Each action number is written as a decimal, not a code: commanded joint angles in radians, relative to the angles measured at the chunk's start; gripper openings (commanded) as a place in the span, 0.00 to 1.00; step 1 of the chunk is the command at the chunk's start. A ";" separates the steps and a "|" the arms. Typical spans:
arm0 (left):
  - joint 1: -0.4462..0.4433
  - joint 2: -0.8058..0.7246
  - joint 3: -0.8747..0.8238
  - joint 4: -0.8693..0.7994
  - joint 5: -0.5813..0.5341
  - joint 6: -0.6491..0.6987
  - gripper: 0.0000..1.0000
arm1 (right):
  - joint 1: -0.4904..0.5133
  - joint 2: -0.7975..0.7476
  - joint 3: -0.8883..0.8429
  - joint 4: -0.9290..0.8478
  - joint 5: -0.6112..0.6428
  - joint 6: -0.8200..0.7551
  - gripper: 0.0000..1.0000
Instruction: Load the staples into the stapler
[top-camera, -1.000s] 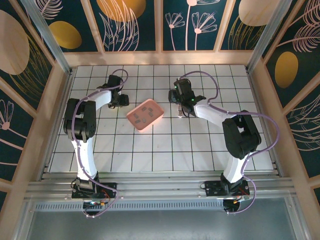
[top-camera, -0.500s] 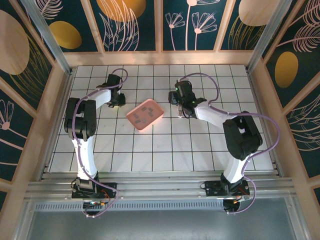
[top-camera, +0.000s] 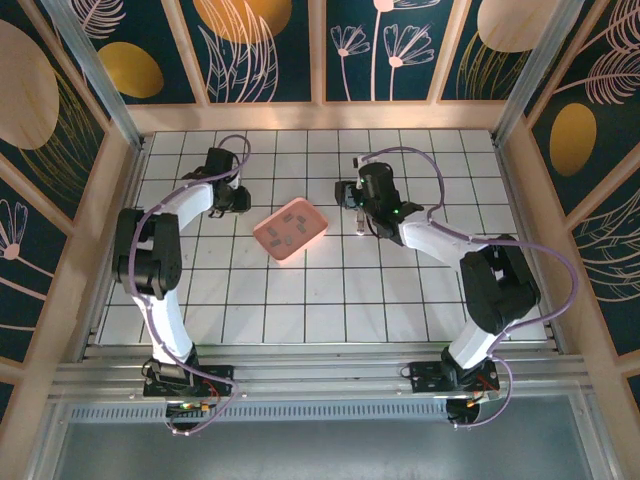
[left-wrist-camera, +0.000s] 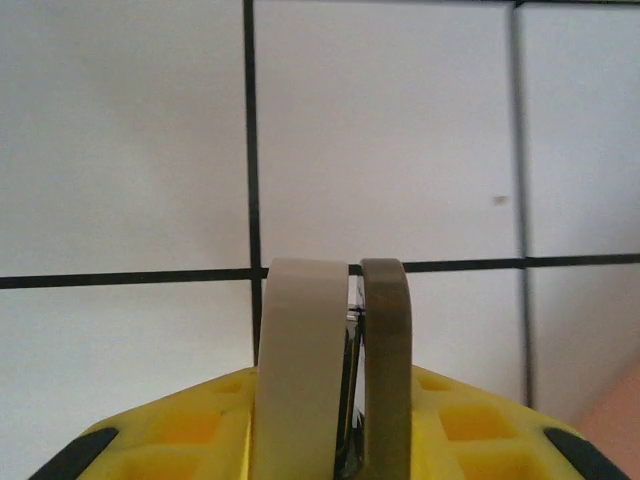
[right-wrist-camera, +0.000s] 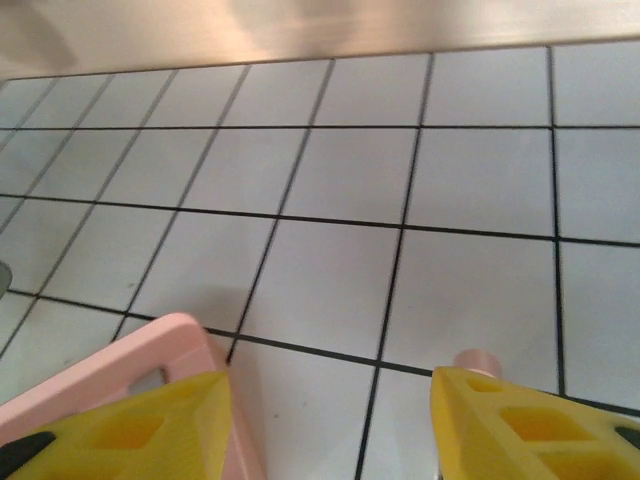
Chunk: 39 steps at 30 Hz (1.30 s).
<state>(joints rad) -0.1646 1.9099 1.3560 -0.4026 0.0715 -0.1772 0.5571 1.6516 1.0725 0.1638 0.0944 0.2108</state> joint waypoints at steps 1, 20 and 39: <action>-0.003 -0.121 -0.043 0.017 0.154 0.093 0.32 | 0.001 -0.058 -0.030 0.101 -0.113 -0.100 0.55; -0.003 -0.534 -0.306 -0.088 0.879 1.030 0.21 | 0.062 -0.058 0.032 0.046 -0.800 -0.559 0.58; -0.030 -0.544 -0.321 -0.199 0.917 1.259 0.19 | 0.144 0.043 0.190 -0.190 -1.040 -0.850 0.62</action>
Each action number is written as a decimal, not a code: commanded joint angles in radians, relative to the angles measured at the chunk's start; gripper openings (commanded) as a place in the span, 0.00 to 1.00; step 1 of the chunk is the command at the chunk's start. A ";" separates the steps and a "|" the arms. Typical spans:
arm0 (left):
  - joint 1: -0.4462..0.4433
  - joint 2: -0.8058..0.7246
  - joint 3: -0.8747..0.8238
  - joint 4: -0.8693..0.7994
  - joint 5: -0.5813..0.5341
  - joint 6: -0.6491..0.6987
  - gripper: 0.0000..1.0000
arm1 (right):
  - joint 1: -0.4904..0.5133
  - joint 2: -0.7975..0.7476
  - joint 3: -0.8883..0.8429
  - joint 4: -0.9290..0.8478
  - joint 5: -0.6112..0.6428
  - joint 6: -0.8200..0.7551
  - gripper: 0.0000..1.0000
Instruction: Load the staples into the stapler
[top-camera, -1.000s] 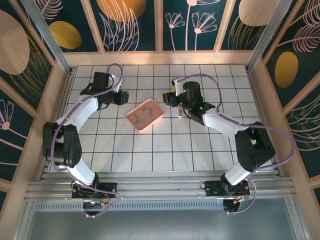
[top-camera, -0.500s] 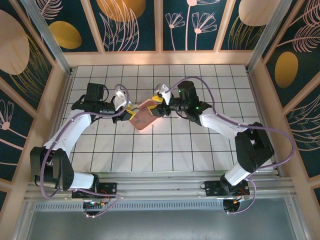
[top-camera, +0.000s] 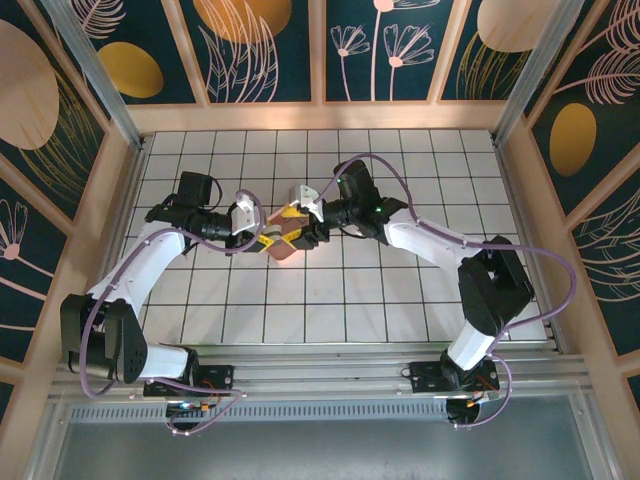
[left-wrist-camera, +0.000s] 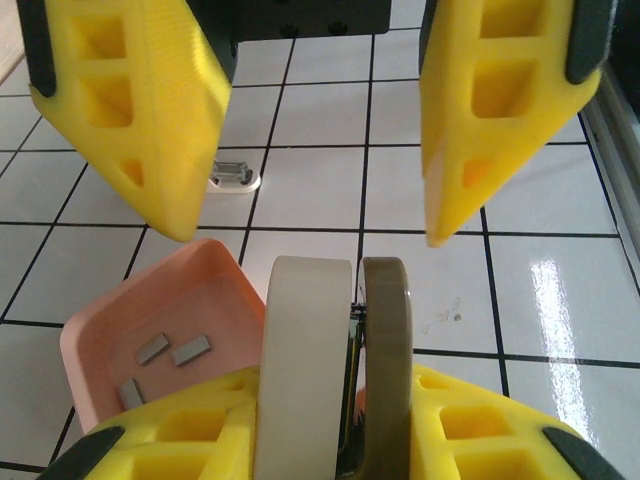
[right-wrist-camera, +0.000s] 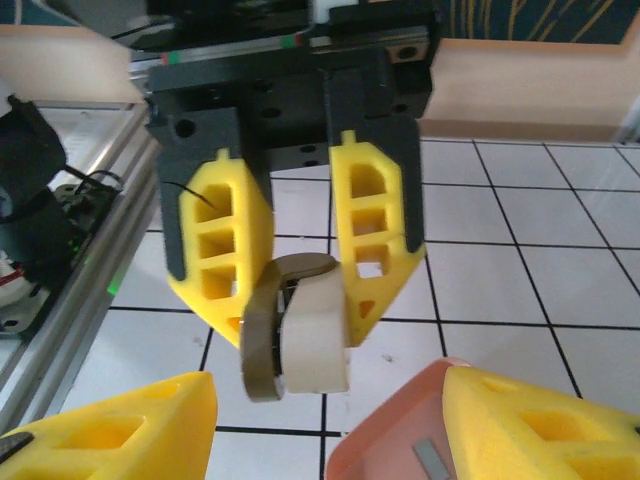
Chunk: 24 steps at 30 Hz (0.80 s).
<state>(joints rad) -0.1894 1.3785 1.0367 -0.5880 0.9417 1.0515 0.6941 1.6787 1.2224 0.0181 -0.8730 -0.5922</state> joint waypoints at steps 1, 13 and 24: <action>-0.006 -0.010 0.000 -0.011 0.048 0.026 0.19 | 0.007 0.016 0.043 -0.051 -0.078 -0.051 0.62; -0.032 0.012 0.016 -0.013 0.062 0.022 0.19 | 0.030 0.061 0.080 -0.069 -0.021 -0.028 0.55; -0.041 0.022 0.023 -0.013 0.065 0.015 0.23 | 0.029 0.061 0.063 -0.046 -0.033 -0.018 0.15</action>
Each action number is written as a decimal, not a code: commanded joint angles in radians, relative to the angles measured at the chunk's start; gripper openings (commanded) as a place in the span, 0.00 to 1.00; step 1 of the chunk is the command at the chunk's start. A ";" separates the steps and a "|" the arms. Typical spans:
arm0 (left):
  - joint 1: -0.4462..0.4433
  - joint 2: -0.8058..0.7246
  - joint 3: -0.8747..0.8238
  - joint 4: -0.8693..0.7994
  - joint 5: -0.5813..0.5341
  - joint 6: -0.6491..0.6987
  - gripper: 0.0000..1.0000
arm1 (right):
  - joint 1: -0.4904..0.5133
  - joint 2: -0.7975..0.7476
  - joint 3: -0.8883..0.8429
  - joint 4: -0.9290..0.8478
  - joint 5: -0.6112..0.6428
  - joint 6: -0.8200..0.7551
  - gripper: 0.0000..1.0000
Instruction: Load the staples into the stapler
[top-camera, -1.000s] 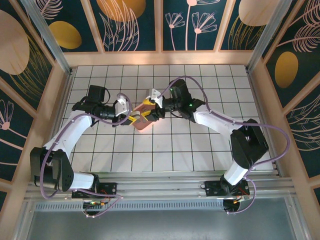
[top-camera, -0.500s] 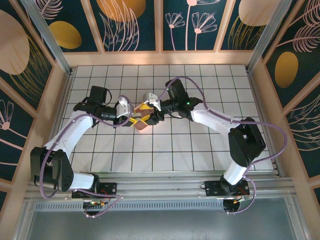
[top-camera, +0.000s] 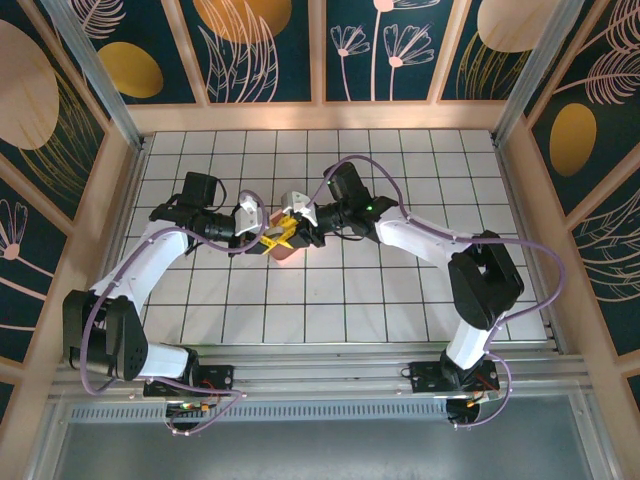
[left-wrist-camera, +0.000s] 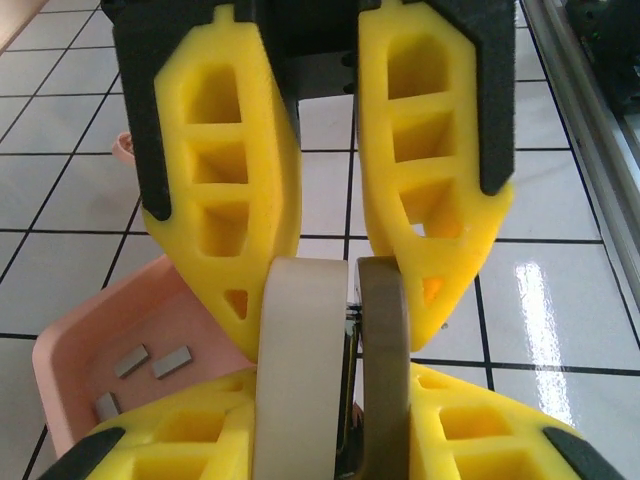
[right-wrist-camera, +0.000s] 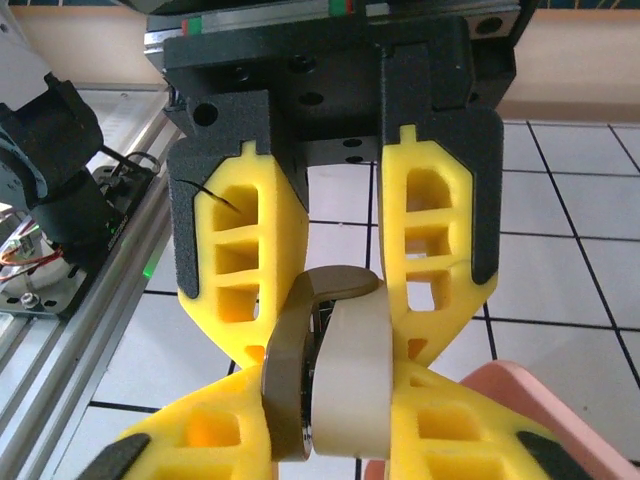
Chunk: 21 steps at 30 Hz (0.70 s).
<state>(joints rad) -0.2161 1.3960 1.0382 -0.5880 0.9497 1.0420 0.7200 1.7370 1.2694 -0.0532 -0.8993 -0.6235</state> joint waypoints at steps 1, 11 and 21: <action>-0.014 0.003 0.023 -0.013 0.053 0.022 0.26 | 0.001 -0.003 0.008 0.035 -0.008 0.019 0.13; -0.016 -0.105 -0.060 0.248 -0.148 -0.209 0.58 | -0.063 -0.100 -0.181 0.303 0.129 0.502 0.07; -0.079 -0.160 -0.199 0.437 -0.309 -0.146 0.59 | -0.060 -0.096 -0.108 0.061 0.378 1.074 0.05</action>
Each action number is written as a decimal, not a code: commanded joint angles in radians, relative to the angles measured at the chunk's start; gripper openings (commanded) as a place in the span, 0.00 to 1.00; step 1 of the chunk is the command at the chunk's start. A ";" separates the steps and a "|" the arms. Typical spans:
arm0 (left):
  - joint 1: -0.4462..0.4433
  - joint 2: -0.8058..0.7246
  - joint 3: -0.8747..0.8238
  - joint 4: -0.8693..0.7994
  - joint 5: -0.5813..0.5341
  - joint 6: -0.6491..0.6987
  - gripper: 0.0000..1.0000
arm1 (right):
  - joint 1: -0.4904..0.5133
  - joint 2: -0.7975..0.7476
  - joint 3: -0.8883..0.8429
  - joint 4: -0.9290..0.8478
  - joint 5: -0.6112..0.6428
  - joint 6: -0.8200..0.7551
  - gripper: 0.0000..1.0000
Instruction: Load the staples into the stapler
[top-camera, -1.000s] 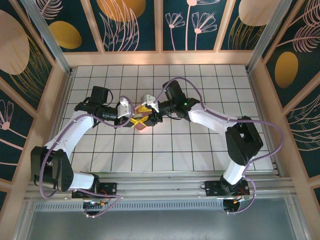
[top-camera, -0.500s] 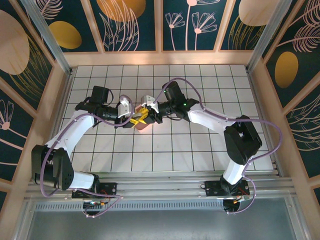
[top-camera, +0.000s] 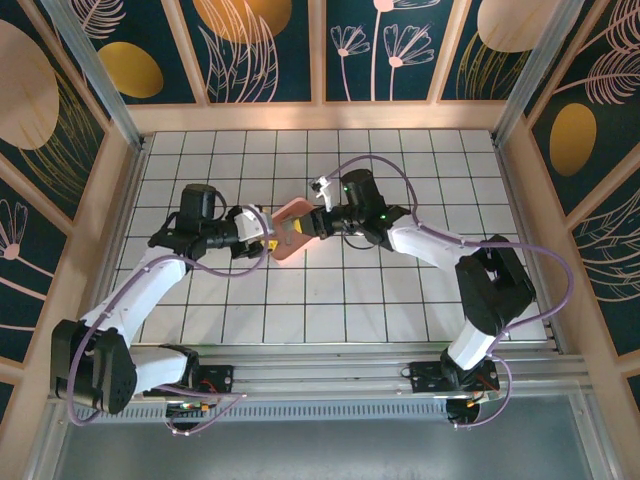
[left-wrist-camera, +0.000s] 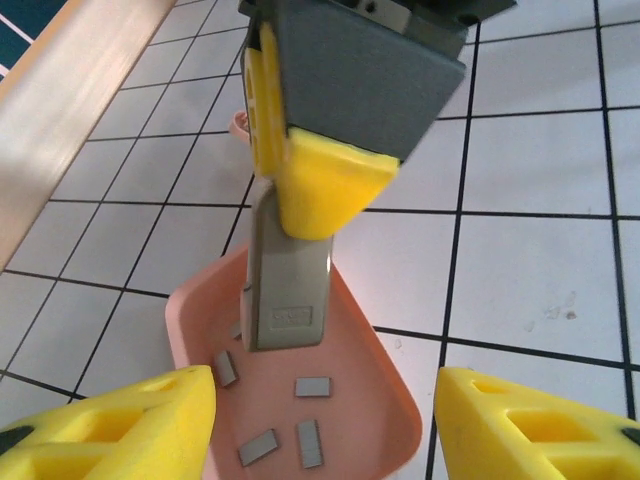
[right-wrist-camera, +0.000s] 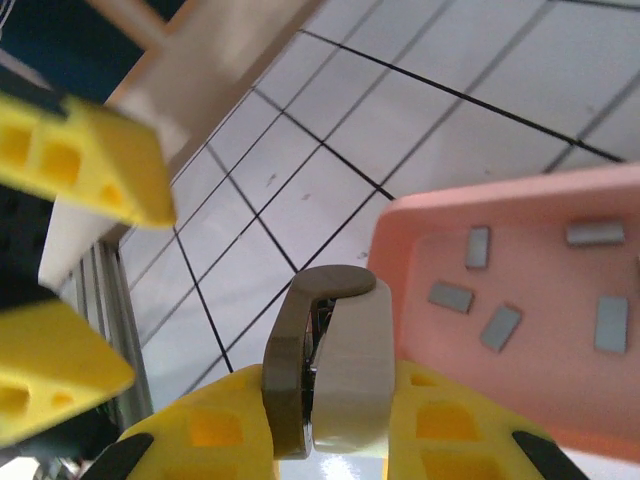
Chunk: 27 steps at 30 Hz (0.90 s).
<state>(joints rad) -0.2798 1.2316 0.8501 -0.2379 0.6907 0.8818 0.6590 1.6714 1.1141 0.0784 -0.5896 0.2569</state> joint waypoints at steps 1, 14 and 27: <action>-0.021 0.012 -0.010 0.099 -0.056 0.008 0.60 | 0.000 -0.030 0.053 -0.085 0.068 0.216 0.05; -0.059 0.130 0.053 0.074 0.003 0.001 0.59 | -0.001 0.009 0.088 -0.090 -0.050 0.325 0.04; -0.079 0.213 0.091 0.124 -0.027 -0.075 0.50 | 0.001 0.005 0.073 -0.074 -0.082 0.332 0.05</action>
<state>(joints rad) -0.3538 1.4269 0.9012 -0.1341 0.6521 0.8291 0.6590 1.6718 1.1774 -0.0334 -0.6468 0.5800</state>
